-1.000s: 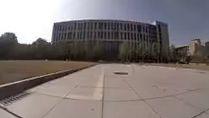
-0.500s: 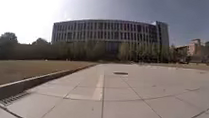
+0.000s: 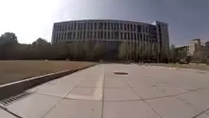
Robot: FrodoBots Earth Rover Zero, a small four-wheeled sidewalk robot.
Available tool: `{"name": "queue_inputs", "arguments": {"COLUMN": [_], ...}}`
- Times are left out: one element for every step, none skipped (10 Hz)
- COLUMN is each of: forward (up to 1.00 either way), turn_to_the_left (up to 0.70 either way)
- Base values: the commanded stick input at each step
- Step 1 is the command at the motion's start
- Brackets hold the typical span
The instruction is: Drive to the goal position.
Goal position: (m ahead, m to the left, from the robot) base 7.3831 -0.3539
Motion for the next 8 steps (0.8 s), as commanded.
{"name": "queue_inputs", "arguments": {"forward": [0.05, 0.05, 0.05, 0.05, 0.05, 0.05, 0.04, 0.05], "turn_to_the_left": [0.0, 0.0, 0.0, 0.0, 0.0, 0.0, 0.0, 0.0]}}
